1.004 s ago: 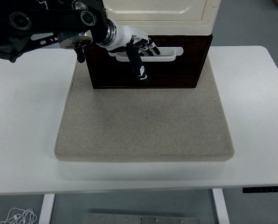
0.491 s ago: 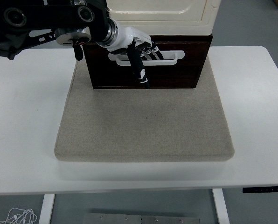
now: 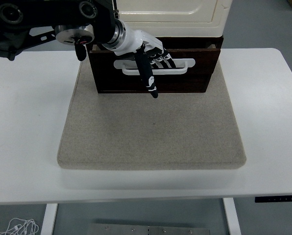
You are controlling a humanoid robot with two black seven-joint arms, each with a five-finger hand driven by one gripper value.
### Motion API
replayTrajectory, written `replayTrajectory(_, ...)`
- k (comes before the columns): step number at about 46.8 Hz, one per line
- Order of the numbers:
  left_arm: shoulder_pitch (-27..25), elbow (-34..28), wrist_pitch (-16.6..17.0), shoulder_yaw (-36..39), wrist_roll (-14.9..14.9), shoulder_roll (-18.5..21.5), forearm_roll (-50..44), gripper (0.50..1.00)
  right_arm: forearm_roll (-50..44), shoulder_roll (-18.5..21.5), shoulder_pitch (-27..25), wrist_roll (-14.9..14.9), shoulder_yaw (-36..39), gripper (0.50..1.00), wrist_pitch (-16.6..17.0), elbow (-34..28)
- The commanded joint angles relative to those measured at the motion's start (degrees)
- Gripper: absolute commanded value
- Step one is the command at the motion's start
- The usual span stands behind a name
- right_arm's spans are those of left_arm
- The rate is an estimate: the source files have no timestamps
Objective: Open the drawer under the combination cabinet
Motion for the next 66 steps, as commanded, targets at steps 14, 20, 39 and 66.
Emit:
replayTrajectory(14,-0.1,0.0,-4.2,-1.8,0.0,0.2,0.0,1.0,-0.1,0.0,0.0,0.0,0.1,0.928,0.0,0.0)
replayTrajectory(20,-0.1,-0.1,-5.4,-2.7,0.0,0.7,0.0,1.0,0.0,0.0,0.0,0.0,0.0,0.926,0.1,0.0)
replayTrajectory(39,-0.1,-1.4,-7.9,-3.8,0.0,1.8,-0.2,1.0,0.0,0.0,0.0,0.0,0.0,0.928,0.0,0.0)
replayTrajectory(66,0.4,-1.6,-10.4,-11.1,-0.1,3.0,-0.5,1.0,0.0,0.0,0.0,0.0,0.1,0.928,0.1,0.0)
